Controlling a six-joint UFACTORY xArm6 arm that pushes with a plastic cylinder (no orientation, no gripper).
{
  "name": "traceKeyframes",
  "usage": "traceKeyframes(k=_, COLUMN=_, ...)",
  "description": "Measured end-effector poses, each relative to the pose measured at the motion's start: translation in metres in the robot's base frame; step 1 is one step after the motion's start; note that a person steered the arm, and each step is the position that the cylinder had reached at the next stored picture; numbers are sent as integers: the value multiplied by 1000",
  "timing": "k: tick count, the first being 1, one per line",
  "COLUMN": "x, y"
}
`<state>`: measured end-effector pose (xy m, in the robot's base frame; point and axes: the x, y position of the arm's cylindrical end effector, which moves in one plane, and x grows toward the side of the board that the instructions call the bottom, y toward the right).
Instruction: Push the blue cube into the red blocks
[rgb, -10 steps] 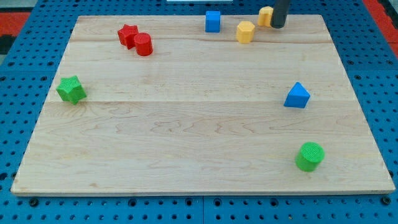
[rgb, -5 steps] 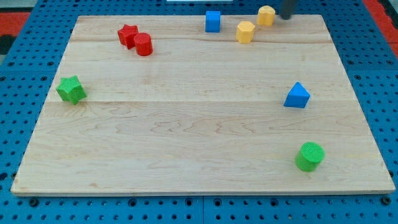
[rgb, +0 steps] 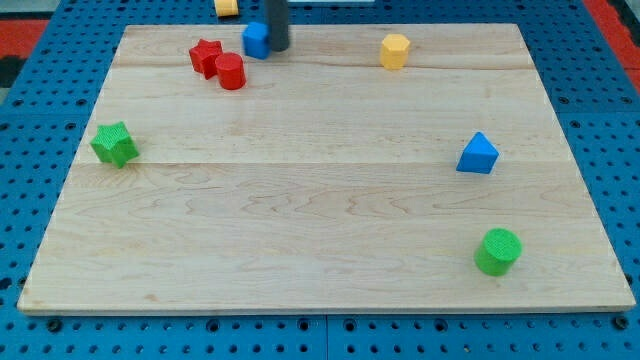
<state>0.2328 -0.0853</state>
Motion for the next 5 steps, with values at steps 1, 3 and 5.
traceKeyframes(k=1, x=-27, y=9)
traceKeyframes(k=3, x=-10, y=-43)
traceKeyframes(k=5, x=-16, y=33)
